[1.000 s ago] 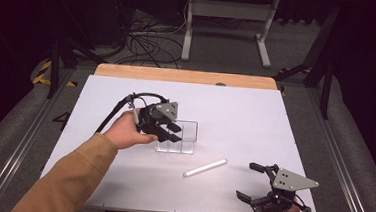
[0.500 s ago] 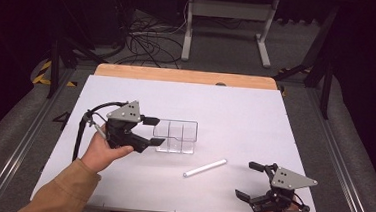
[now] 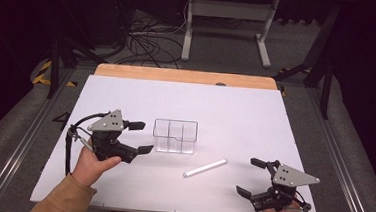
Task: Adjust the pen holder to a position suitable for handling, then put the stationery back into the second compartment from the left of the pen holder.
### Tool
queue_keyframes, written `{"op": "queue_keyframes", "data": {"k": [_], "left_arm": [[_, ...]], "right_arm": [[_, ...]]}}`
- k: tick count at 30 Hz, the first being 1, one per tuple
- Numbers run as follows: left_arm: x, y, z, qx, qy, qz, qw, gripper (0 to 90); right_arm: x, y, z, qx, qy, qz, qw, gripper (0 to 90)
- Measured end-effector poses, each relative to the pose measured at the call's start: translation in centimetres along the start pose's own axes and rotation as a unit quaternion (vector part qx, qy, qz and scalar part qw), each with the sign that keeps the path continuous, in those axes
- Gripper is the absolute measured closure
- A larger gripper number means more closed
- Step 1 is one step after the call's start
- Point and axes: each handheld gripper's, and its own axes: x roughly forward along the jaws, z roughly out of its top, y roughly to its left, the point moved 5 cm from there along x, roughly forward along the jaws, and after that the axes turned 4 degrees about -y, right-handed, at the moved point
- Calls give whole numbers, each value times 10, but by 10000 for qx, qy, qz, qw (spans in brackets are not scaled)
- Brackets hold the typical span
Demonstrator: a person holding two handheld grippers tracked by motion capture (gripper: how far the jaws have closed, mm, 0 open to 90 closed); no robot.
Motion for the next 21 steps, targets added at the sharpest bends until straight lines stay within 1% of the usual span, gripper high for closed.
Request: {"op": "queue_keyframes", "data": {"k": [1, 2, 3, 5, 6, 8, 9, 11, 12, 13, 14, 16, 18, 19, 20, 21], "left_arm": [[-1, 0, -2, -18, -33, 32, 10000, 224], [-3, 1, -4, -56, -50, 66, 10000, 219], [-5, 1, -6, -76, -46, 108, 9999, 193], [-8, 1, -8, -72, -25, 192, 9998, 179], [-10, 1, -9, -68, -16, 249, 9997, 159], [-15, 0, -13, -31, -7, 371, 9993, 151], [-18, 0, -15, -43, -10, 417, 9991, 143], [-23, 0, -20, -170, -113, 480, 9986, 142], [-25, 0, -22, -211, -147, 523, 9983, 140], [-29, -1, -24, -213, -261, 640, 9974, 140], [-31, -1, -26, -193, -314, 702, 9968, 153], [-34, -2, -32, -236, -292, 752, 9965, 151], [-37, -3, -37, -183, -273, 906, 9953, 145], [-38, -4, -40, -200, -286, 952, 9948, 133], [-38, -5, -42, -215, -291, 961, 9947, 121], [-39, -5, -44, -271, -303, 1006, 9941, 121]], "right_arm": [[0, 0, 0, 0, 0, 0, 10000, 24], [-1, 0, 0, -10, 56, -9, 10000, 24], [-3, -2, 2, 28, 56, -36, 10000, 24], [-4, -3, 2, 23, 40, -40, 10000, 24], [-5, -3, 3, 33, -3, -77, 10000, 24], [-5, -4, 3, 11, -19, -93, 10000, 24], [-4, -4, 3, 19, 26, -78, 10000, 21], [-3, -5, 2, -11, 50, -85, 10000, 18], [-2, -5, 2, -2, 76, -63, 10000, 16], [-2, -4, 3, 32, 112, -21, 9999, 13], [-1, -4, 4, 28, 182, -11, 9998, 10], [-1, -4, 7, -10, 196, 2, 9998, 10], [-2, -3, 7, -11, 199, 9, 9998, 10], [-2, -4, 8, -81, 220, 13, 9997, 10], [-2, -4, 8, -107, 237, 9, 9997, 9], [-2, -4, 8, -107, 237, 9, 9997, 9]]}}
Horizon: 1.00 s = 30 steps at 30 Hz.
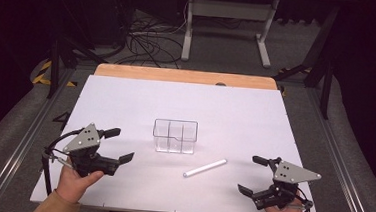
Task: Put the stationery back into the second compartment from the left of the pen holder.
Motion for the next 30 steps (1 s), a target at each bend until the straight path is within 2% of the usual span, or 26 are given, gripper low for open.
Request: {"op": "queue_keyframes", "data": {"k": [1, 2, 4, 7, 10, 11, 16, 19, 21, 27, 28, 29, 30], "left_arm": [[-1, 0, -1, -56, -36, 49, 10000, 108], [-2, 1, -4, -161, -100, -13, 9998, 108], [-3, 1, -5, -197, -147, -15, 9997, 108], [-4, 0, -8, -199, -219, -63, 9995, 105], [-6, 1, -15, 84, -196, 281, 9994, 95], [-6, 1, -18, 121, -176, 392, 9990, 89], [-10, 4, -25, -61, -235, 426, 9988, 89], [-11, 8, -27, -136, -177, 520, 9984, 87], [-12, 9, -29, -184, -197, 531, 9982, 87], [-15, 11, -30, -203, -254, 565, 9979, 87], [-16, 11, -31, -222, -264, 590, 9977, 87], [-16, 12, -31, -228, -252, 635, 9974, 87], [-17, 12, -32, -200, -227, 744, 9968, 87]], "right_arm": [[0, 1, 1, -76, -55, 2, 10000, 3], [1, 1, 1, -129, -93, -4, 9999, 0], [1, 1, 2, -200, -113, -23, 9997, 0], [1, 1, 2, -99, 8, 7, 10000, 1], [1, 2, 3, 21, 78, 30, 10000, 1], [1, 2, 5, 52, 90, 47, 9999, 3], [3, 5, 14, 18, 160, 75, 9998, 26], [4, 4, 16, -24, 190, 82, 9998, 30], [6, 5, 18, 30, 203, 172, 9996, 37], [12, 5, 28, -109, 327, 205, 9992, 57], [14, 4, 31, -140, 374, 235, 9989, 93], [14, 4, 31, -140, 374, 235, 9989, 93], [16, 3, 32, -156, 415, 276, 9986, 106]]}}
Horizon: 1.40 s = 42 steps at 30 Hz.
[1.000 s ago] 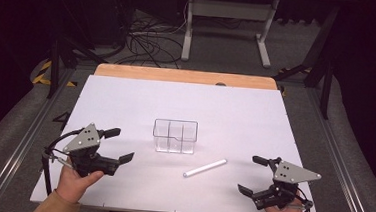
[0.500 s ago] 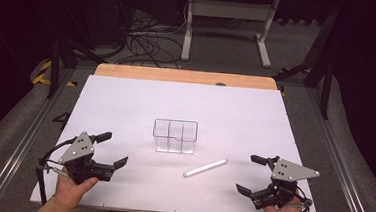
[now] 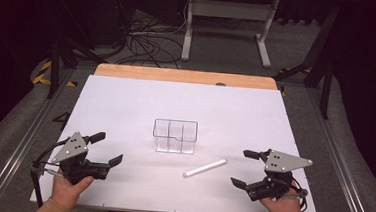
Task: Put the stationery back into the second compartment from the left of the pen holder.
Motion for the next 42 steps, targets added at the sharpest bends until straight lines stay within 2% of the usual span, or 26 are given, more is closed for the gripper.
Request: {"op": "queue_keyframes", "data": {"k": [2, 3, 7, 9, 12, 16, 19, 20, 21, 27, 31, 33, 39, 42], "left_arm": [[-1, 1, -1, 55, 4, 96, 9999, 88], [-1, 1, -1, 14, 7, 91, 10000, 88], [-3, 3, -2, -31, -57, 116, 9999, 88], [-4, 3, -1, -23, -81, 134, 9999, 88], [-5, 6, 0, -14, -98, 148, 9998, 88], [-6, 9, 0, -37, -138, 147, 9998, 89], [-6, 9, 0, -94, -142, 133, 9998, 89], [-6, 10, 1, -56, -136, 138, 9998, 89], [-6, 10, 1, -63, -134, 144, 9998, 89], [-8, 13, 2, -109, -176, 173, 9996, 89], [-9, 14, 2, -59, -192, 182, 9996, 89], [-10, 14, 2, -105, -223, 189, 9995, 90], [-11, 15, 2, -110, -233, 205, 9995, 92], [-10, 15, 3, -120, -244, 184, 9995, 92]], "right_arm": [[3, -1, 4, -61, 76, 19, 10000, 120], [7, -3, 7, -85, 189, 75, 9998, 129], [12, -7, 10, -93, 280, 126, 9995, 134], [17, -11, 14, 123, 406, 111, 9990, 156], [24, -10, 19, 245, 468, 260, 9983, 160], [30, -10, 22, 147, 540, 349, 9978, 161], [35, -12, 24, 175, 588, 406, 9973, 161], [37, -13, 24, 170, 644, 437, 9968, 161], [42, -13, 25, 226, 698, 598, 9955, 158], [53, -14, 27, 84, 850, 635, 9943, 140], [60, -15, 30, -123, 942, 642, 9934, 128], [63, -14, 30, -171, 1003, 704, 9923, 120], [69, -17, 32, -277, 1070, 643, 9918, 99], [71, -19, 32, -246, 1062, 643, 9920, 69]]}}
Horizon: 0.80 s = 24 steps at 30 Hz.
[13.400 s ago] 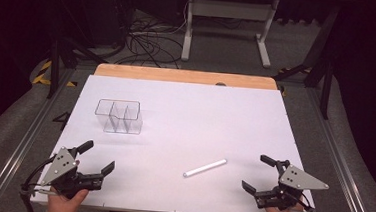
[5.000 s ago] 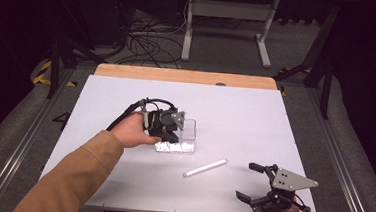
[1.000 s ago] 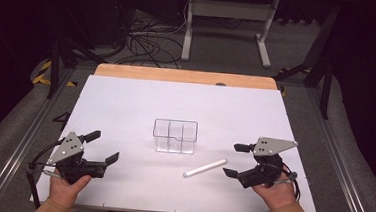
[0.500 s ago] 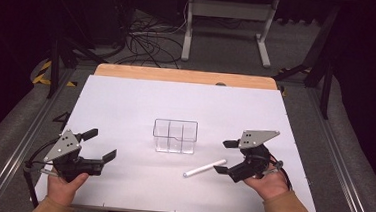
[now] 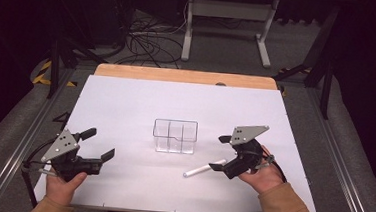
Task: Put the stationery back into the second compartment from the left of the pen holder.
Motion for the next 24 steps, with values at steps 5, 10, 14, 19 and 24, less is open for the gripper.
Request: {"op": "queue_keyframes", "data": {"k": [5, 10, 14, 19, 24], "left_arm": [[0, 0, 0, -8, -7, -7, 10000, 92], [0, 0, 0, -9, -3, -4, 10000, 93], [0, 0, 0, -6, -6, -8, 10000, 92], [-1, 0, 0, -24, -8, -13, 10000, 92], [-1, 1, -1, -18, 4, -7, 10000, 93]], "right_arm": [[1, -2, -1, 30, 39, 186, 9998, 81], [5, -4, -1, -231, 439, 176, 9986, 136], [8, -3, 1, -465, 604, 308, 9966, 162], [17, -1, 3, -711, 892, 443, 9925, 174], [23, 3, 5, -936, 1110, 589, 9876, 193]]}}
